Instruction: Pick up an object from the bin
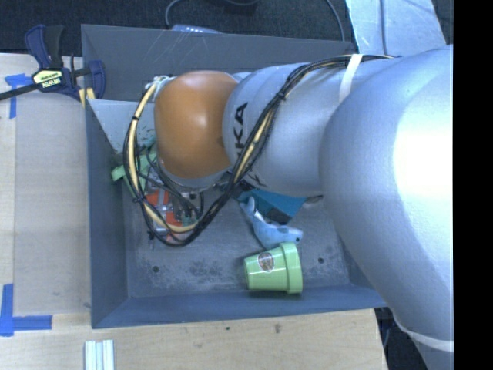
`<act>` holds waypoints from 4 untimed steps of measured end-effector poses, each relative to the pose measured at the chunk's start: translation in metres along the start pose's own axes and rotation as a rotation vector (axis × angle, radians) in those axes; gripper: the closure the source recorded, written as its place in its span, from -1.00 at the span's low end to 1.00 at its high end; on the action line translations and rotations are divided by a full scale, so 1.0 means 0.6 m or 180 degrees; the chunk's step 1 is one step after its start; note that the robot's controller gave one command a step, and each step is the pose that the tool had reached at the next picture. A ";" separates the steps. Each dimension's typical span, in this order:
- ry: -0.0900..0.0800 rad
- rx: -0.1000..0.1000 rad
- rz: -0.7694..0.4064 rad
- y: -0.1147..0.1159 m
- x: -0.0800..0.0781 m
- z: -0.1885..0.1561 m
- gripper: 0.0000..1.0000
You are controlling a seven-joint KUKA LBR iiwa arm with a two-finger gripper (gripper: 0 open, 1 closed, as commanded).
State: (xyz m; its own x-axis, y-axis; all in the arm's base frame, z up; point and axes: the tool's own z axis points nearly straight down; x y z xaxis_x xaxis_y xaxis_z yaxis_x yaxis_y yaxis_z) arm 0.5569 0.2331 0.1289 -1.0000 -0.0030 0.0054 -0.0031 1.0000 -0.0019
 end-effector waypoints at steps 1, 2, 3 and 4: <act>-0.0023 -0.0010 0.0010 -0.001 -0.003 -0.008 -1.00; -0.0031 -0.0015 0.0150 -0.077 -0.011 0.069 -1.00; -0.0066 -0.0020 -0.0818 -0.117 -0.023 0.089 1.00; -0.0065 -0.0020 -0.0818 -0.117 -0.023 0.089 1.00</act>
Offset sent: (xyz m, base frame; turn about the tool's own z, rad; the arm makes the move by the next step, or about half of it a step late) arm 0.0055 -0.0622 -0.0583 0.0647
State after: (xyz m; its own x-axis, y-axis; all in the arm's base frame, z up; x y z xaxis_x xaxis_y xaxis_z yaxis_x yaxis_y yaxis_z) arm 0.5708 0.1627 0.0754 -0.9663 -0.2570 -0.0154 -0.2571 0.9664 0.0031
